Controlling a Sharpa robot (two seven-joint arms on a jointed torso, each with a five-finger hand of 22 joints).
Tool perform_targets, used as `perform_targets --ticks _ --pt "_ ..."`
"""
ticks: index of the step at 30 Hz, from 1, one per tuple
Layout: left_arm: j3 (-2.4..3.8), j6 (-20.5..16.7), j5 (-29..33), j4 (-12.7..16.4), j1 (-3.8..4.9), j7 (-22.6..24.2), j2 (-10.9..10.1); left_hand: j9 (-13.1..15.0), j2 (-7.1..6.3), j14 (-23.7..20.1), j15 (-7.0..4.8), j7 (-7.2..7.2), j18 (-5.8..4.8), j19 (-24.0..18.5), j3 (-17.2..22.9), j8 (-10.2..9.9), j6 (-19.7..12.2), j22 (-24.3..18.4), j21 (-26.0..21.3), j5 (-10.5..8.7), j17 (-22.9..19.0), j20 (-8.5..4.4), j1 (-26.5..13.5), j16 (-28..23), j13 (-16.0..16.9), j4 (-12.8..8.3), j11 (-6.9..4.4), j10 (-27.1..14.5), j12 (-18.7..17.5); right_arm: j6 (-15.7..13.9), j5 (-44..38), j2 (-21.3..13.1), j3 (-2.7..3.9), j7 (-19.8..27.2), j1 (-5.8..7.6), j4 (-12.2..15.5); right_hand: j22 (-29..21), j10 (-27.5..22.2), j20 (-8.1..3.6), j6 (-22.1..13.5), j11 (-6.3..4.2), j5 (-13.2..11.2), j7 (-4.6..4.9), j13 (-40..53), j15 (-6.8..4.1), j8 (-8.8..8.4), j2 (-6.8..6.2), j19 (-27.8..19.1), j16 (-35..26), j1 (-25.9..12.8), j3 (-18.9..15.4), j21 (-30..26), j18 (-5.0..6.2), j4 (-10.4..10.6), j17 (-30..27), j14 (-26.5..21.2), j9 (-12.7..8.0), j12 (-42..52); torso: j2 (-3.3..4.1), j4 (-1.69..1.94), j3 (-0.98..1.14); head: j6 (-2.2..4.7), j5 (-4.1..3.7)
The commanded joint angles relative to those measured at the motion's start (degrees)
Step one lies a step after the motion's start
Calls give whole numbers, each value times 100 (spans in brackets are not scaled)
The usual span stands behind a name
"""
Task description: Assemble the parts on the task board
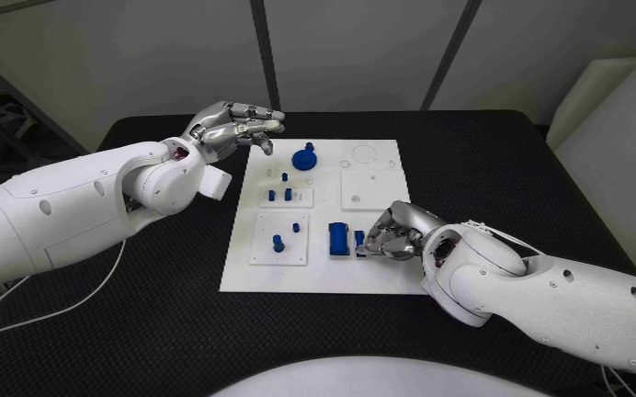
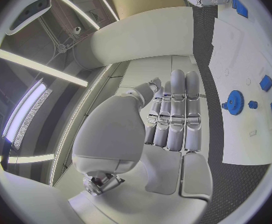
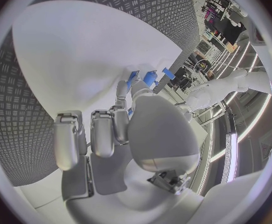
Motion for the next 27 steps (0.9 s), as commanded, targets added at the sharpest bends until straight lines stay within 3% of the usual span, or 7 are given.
perform_targets --ticks 1,6,15,19,21,23,27 --pt "4 63 24 2 4 38 9 -6 54 31 2 1 -63 24 -21 -24 -27 -7 -24 10 -3 18 10 -36 -4 1 0 -48 -13 72 -150 -9 -9 18 -1 -3 1509 42 -31 42 -33 -10 -10 429 -33 -30 60 593 19 115 4 18 -43 -55 571 405 11 -8 -6 4 -1 -11 -3" --pt "3 69 25 3 -3 45 8 -7 54 32 3 3 -64 28 -26 -26 -26 -12 -32 19 -2 18 7 -41 -4 2 1 -49 -14 -181 11 -65 -9 352 -1 36 1508 23 -24 2 -6 28 29 402 -17 -72 56 592 -24 -34 -81 15 -42 4 509 390 14 -52 -14 0 3 32 8" --pt "2 -10 163 7 -24 59 2 -32 29 -305 95 26 -75 -213 -62 -56 -67 -197 -350 -93 -197 71 -84 -493 -29 67 45 -146 -74 -291 1722 -339 -6 2489 81 -14 1069 -309 96 -545 171 65 231 41 122 -168 47 192 -537 -100 -235 -1046 184 55 -145 208 -39 -639 -76 -12 -13 102 3" --pt "1 -126 321 -3 -62 88 17 -66 -16 -808 303 50 -121 -700 -107 -77 -152 -579 -962 -139 -591 207 -176 -1313 -50 157 130 -281 -172 -71 3187 -372 -5 3648 278 -346 294 -1368 247 -1200 369 91 466 -1218 306 -160 106 -509 -1676 144 -213 -2810 507 -57 -1407 -246 -277 -2575 -164 -35 -23 170 -13" --pt "-2 -207 416 -24 -77 123 39 -115 -6 -1062 416 77 -162 -950 -144 -84 -257 -860 -1365 -145 -832 315 -173 -1755 -51 193 195 -362 -222 43 3753 -356 -5 4015 387 -553 -353 -2009 332 -1359 441 99 535 -2099 356 -170 135 -1032 -2720 363 -157 -4145 711 -176 -2437 -642 -410 -3810 -205 -37 -30 227 -42" --pt "-14 -319 537 -55 -93 173 72 -176 -10 -1319 528 57 -197 -1252 -199 -80 -353 -1175 -1802 -151 -1074 421 -177 -2162 -53 228 222 -439 -255 146 4322 -313 -5 4338 511 -822 -1146 -2228 389 -1455 507 116 603 -2454 419 -179 164 -1633 -3950 551 -84 -5690 936 -259 -3553 -1126 -551 -4212 -254 -46 -40 312 -26" --pt "-59 -572 760 -172 -108 292 176 -289 -18 -1641 617 16 -166 -1740 -272 -76 -456 -1688 -2418 -156 -1464 609 -148 -2684 -54 268 208 -584 -313 253 5186 -146 -3 4811 685 -1416 -1935 -2519 564 -1571 709 140 753 -3404 631 -190 186 -2022 -5073 787 61 -6777 971 -318 -4089 -1471 -959 -5152 -373 -62 -80 429 -35"
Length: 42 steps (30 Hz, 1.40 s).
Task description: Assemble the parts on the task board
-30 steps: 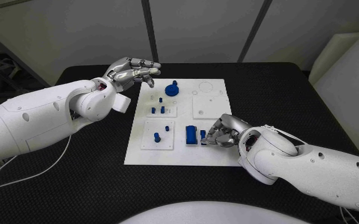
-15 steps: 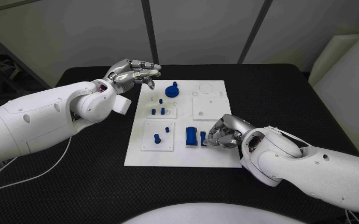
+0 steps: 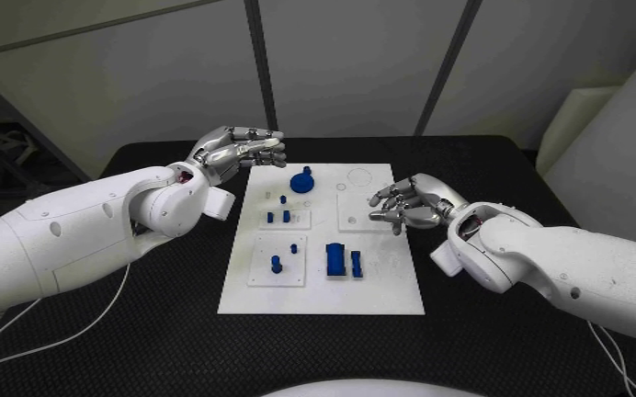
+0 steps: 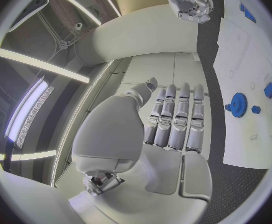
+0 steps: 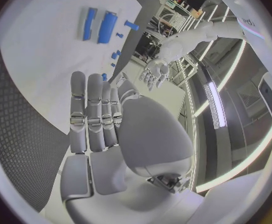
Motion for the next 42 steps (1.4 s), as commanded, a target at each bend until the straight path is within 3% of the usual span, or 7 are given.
perform_targets --ticks 1,9,22,23,27,34,42 --pt "-27 -436 479 -122 -3 272 105 -74 -16 -187 35 -14 257 -278 -67 -20 -66 -302 -338 -26 -243 125 -16 -267 -6 21 -5 -99 -56 285 1829 155 5 1245 101 -458 -585 -151 164 -104 197 29 133 -850 192 -46 -26 -271 -960 155 115 -730 33 -20 -487 -252 -385 -789 -186 -25 -55 116 -11" --pt "-108 -1059 988 -669 -40 635 545 -266 29 -592 82 -99 338 -667 -305 -19 -155 -962 -886 -27 -960 396 -28 -298 -4 197 -59 -392 -141 561 2919 866 32 1939 239 -1936 -1907 -422 656 -189 623 53 261 -2556 857 -23 12 -1305 -2989 107 325 -2284 -134 -22 -1720 -1539 -1308 -2170 -366 -68 -80 329 35" --pt "-121 -1471 1283 -1299 -100 922 1028 -294 114 -852 126 -142 332 -1282 -687 -38 -387 -1581 -959 -4 -1482 472 -17 -297 0 368 -114 -879 -138 817 3143 1372 61 2269 287 -2687 -3945 -583 1073 -207 596 31 298 -4202 894 -16 337 -2089 -3594 -449 15 -2359 70 -617 -3222 -1768 -2834 -2467 -391 -51 -52 498 72" --pt "-124 -1241 1089 -1270 -104 654 1002 -665 237 -2308 -95 -389 64 -2304 -1184 -400 -1976 -2059 -1310 -413 -2045 -19 -2298 -644 -362 219 -309 -2458 -586 614 2968 1362 53 1986 265 -2673 -4501 -2219 598 -1810 337 -155 -16 -4650 667 -377 187 -3412 -3947 -2804 -100 -2705 -265 -684 -3728 -3366 -3075 -2818 -400 -69 -60 481 66" --pt "-124 -1333 1065 -1193 -118 668 986 -665 640 -2649 -157 -432 62 -2471 -1320 -400 -2353 -2168 -1310 -413 -2045 -132 -2803 -644 -362 219 -741 -2845 -586 522 3021 1336 45 2021 261 -2592 -4684 -2592 514 -2138 285 -190 -65 -4650 622 -377 187 -3728 -3947 -3371 -100 -2705 -264 -684 -3728 -3731 -3173 -2818 -396 -23 -44 517 40" --pt "-122 -2002 893 -637 -219 767 872 -665 640 -3445 -639 -941 58 -3006 -1602 -400 -3224 -2429 -1310 -413 -2045 -396 -4042 -644 -362 219 -741 -3716 -586 -148 3403 1151 -12 2268 235 -2007 -4990 -3438 279 -2950 154 -596 -217 -4650 145 -377 187 -4422 -3947 -4598 -100 -2705 -426 -684 -3728 -4558 -3312 -2818 -377 226 44 709 -103" --pt "-117 -3310 556 451 -416 962 650 -665 640 -4110 -639 -941 56 -3445 -1839 -400 -3952 -2645 -1310 -413 -2045 -622 -5076 -644 -362 219 -741 -4443 -586 -1451 4145 790 -123 2751 184 -869 -5268 -4210 63 -3692 -258 -596 -696 -4650 145 -377 187 -5054 -3947 -5720 -100 -2705 -551 -684 -3728 -5317 -3743 -2818 -374 268 59 741 -127"
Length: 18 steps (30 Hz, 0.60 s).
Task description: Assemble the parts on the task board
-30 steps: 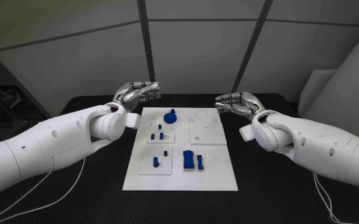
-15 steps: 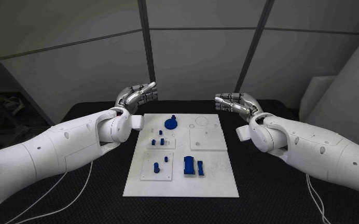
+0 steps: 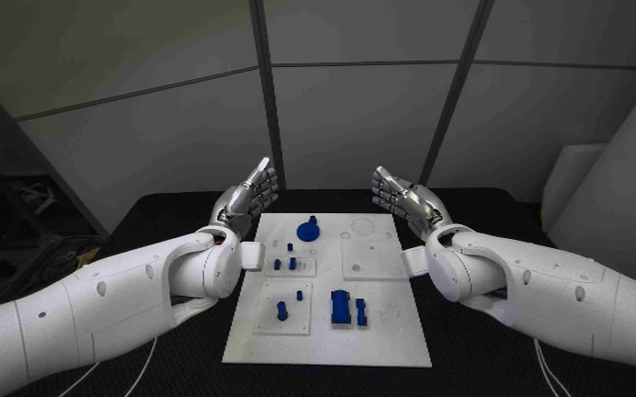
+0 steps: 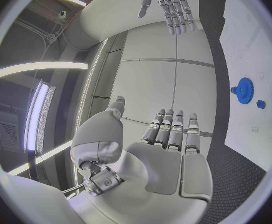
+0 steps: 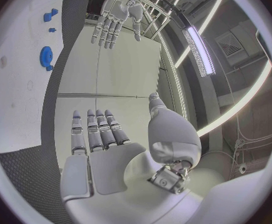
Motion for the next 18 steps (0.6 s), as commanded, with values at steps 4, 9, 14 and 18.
perform_targets --ticks 4,9,14,18 --pt "9 -1392 -442 588 -88 306 -111 -24 26 -947 -112 -134 -331 -640 -338 -50 -1034 -308 -36 -41 -28 -311 -1471 -35 -26 -8 -52 -1037 -40 -1413 836 -189 -48 629 -13 611 -385 -1065 -294 -1028 -203 -79 -348 -28 -118 -44 -10 -877 -49 -1552 -28 -39 -186 -14 -26 -1045 -225 -42 4 33 11 3 -3" --pt "10 -1607 -497 767 -120 338 -148 -24 26 -1166 -112 -134 -331 -789 -406 -50 -1273 -757 -36 -41 -28 -763 -1813 -35 -26 -8 -52 -1275 -40 -1625 957 -247 -66 708 -21 796 -482 -1331 -733 -1281 -203 -79 -348 -28 -118 -44 -10 -1090 -49 -1936 -28 -39 -617 -14 -26 -1302 -225 -42 4 33 11 3 -3" --pt "10 -1629 -503 785 -123 341 -151 -24 26 -1382 -112 -134 -329 -945 -822 -50 -1509 -757 -36 -41 -28 -763 -2147 -35 -26 -8 -52 -1510 -40 -1645 968 -253 -68 715 -22 814 -955 -1567 -733 -1512 -203 -79 -348 -28 -118 -44 -10 -1278 -49 -2287 -28 -39 -617 -14 -26 -1541 -225 -42 4 33 11 3 -3" --pt "10 -1629 -503 785 -123 341 -151 -24 26 -1537 -112 -134 -331 -1044 -822 -50 -1676 -757 -36 -41 -28 -763 -2384 -35 -26 -8 -52 -1681 -40 -1645 968 -253 -68 715 -22 814 -955 -1733 -733 -1670 -203 -79 -348 -28 -118 -44 -10 -1418 -49 -2525 -28 -39 -617 -14 -26 -1700 -225 -42 4 33 11 3 -3"
